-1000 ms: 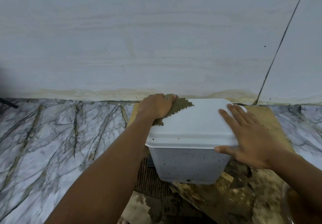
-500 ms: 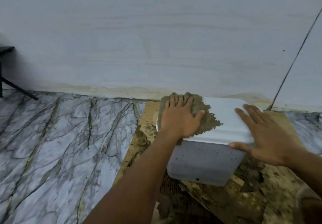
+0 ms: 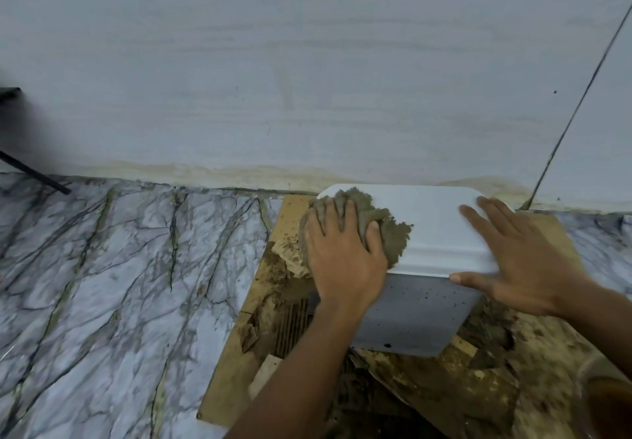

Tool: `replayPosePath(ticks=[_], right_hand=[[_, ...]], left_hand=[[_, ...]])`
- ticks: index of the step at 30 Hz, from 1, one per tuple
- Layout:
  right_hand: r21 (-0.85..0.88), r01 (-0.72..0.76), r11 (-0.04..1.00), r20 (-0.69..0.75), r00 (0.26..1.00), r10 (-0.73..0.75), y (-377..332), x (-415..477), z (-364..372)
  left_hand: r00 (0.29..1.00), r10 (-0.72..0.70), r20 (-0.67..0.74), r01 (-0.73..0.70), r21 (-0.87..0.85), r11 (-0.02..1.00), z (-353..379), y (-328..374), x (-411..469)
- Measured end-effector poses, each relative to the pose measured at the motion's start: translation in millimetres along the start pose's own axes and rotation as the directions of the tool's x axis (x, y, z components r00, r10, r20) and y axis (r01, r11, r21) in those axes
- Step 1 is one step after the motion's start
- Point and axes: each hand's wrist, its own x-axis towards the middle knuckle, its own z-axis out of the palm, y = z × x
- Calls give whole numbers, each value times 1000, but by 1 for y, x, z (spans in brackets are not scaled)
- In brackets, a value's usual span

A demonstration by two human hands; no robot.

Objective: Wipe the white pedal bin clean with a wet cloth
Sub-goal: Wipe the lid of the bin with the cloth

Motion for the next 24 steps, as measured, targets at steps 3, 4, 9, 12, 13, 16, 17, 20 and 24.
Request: replayPosePath(ticks=[3, 4, 9, 12, 13, 16, 17, 20, 24], right_hand=[[-1, 0, 1000, -9, 1000, 0, 0, -1, 1], [-5, -3, 1000, -12, 1000, 3, 0, 0, 1], [7, -34, 999, -30, 999, 35, -1, 11, 3], [0, -35, 999, -42, 998, 35, -1, 19, 3], [1, -34, 999, -42, 999, 34, 0, 20, 2], [-2, -25, 1000, -33, 999, 25, 3, 17, 2], [-5, -23, 1000, -28, 999, 23, 3, 15, 2], [-3, -27, 1000, -29, 999, 27, 2, 13, 2], [1, -25, 1000, -36, 999, 25, 1, 13, 2]], left_hand=[[991, 117, -64, -114, 41, 993, 8, 7, -10], [986, 154, -61, -151, 61, 987, 9, 7, -5], [966, 250, 66, -256, 127, 958, -4, -3, 39], [983, 164, 84, -171, 85, 981, -7, -8, 56], [988, 133, 77, -140, 86, 986, -5, -6, 56], [996, 91, 16, -93, 127, 988, 4, 4, 43], [996, 88, 3, -88, 134, 987, 5, 8, 38], [988, 150, 23, -152, 145, 978, 6, 16, 30], [959, 277, 65, -284, 131, 950, 1, 10, 42]])
